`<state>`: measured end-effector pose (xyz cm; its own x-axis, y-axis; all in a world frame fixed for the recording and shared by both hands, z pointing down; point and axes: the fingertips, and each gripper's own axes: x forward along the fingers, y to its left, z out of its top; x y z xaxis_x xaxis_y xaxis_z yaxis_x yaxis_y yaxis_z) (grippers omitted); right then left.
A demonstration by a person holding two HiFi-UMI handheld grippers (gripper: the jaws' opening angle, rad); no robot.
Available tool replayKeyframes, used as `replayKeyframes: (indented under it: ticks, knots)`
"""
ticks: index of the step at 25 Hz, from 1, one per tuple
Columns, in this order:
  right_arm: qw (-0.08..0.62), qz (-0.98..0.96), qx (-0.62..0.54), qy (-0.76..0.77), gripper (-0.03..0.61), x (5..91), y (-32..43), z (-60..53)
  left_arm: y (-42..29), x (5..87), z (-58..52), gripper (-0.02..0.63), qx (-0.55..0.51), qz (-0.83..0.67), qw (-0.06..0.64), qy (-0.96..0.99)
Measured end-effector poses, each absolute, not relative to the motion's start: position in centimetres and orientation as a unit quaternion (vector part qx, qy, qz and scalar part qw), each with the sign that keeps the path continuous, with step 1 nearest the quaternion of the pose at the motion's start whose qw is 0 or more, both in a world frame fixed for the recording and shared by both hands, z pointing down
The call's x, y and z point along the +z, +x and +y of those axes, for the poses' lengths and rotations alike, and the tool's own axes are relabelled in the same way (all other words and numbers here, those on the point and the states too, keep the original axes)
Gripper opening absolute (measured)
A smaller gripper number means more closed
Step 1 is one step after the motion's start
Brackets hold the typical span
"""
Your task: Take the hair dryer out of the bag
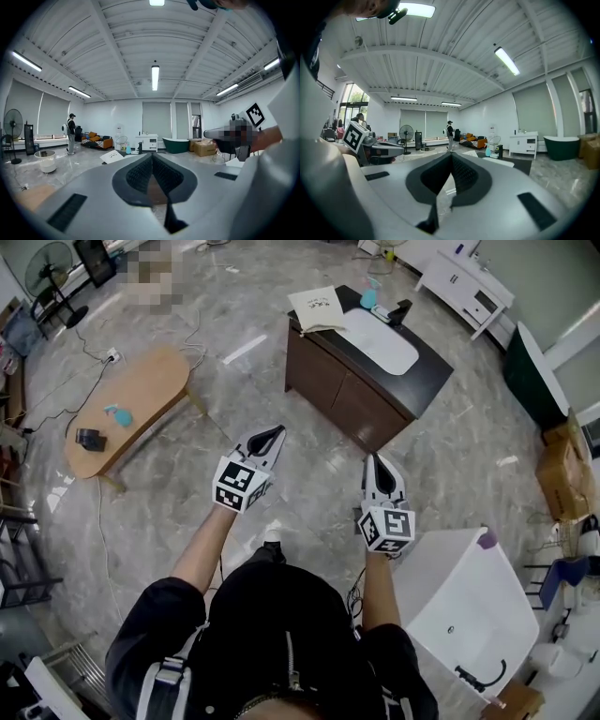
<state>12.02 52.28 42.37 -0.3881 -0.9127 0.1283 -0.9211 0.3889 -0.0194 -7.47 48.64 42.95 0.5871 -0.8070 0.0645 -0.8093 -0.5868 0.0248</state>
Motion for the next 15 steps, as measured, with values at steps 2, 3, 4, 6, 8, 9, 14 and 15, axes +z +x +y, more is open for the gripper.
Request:
replayKeyframes:
  ticks: [2, 3, 4, 6, 8, 9, 14, 15]
  knots:
    - [0.045, -0.826, 0.047, 0.560, 0.003, 42.1, 11.7, 50.4, -8.2, 42.8, 46.4, 0.023, 0.026, -0.449, 0.026, 0.893]
    - [0.044, -0.824, 0.047, 0.563, 0.003, 42.1, 11.5, 49.5, -8.4, 42.7, 45.4, 0.023, 0.027, -0.446, 0.026, 0.894]
    - [0.044, -0.823, 0.047, 0.565, 0.003, 42.1, 11.2, 48.7, -8.7, 42.6, 44.4, 0.023, 0.026, -0.444, 0.027, 0.895]
    - [0.046, -0.821, 0.047, 0.567, 0.003, 42.2, 10.7, 47.3, -9.1, 42.7, 42.9, 0.023, 0.024, -0.441, 0.029, 0.897]
    - [0.048, -0.821, 0.047, 0.567, 0.003, 42.2, 10.4, 46.0, -9.3, 42.8, 41.5, 0.023, 0.023, -0.440, 0.031, 0.897]
    - [0.050, -0.821, 0.046, 0.567, 0.003, 42.3, 10.2, 45.3, -9.4, 43.0, 40.9, 0.023, 0.022, -0.439, 0.033, 0.897]
    - [0.050, -0.822, 0.046, 0.565, 0.003, 42.4, 9.7, 41.8, -9.3, 43.4, 37.6, 0.023, 0.022, -0.436, 0.038, 0.899]
    - [0.049, -0.823, 0.046, 0.565, 0.003, 42.4, 9.7, 41.1, -9.2, 43.3, 36.9, 0.023, 0.021, -0.435, 0.037, 0.900]
